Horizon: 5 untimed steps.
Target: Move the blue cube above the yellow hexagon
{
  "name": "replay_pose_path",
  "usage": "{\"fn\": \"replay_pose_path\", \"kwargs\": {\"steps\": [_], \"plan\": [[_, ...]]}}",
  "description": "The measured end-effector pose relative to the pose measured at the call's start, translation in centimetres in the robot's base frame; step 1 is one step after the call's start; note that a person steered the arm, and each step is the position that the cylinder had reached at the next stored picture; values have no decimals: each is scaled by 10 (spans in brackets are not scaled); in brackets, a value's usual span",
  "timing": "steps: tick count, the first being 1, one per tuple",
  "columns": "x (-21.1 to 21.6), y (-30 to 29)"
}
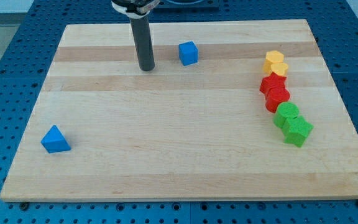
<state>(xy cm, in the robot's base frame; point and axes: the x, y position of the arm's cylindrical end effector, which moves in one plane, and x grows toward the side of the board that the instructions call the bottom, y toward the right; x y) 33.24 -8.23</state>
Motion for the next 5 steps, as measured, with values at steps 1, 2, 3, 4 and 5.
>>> {"fn": "replay_pose_path", "kwargs": {"steps": [1, 2, 3, 4, 5], "plan": [[-7, 62], [-7, 144], [-7, 164], [9, 105], [16, 35]]}}
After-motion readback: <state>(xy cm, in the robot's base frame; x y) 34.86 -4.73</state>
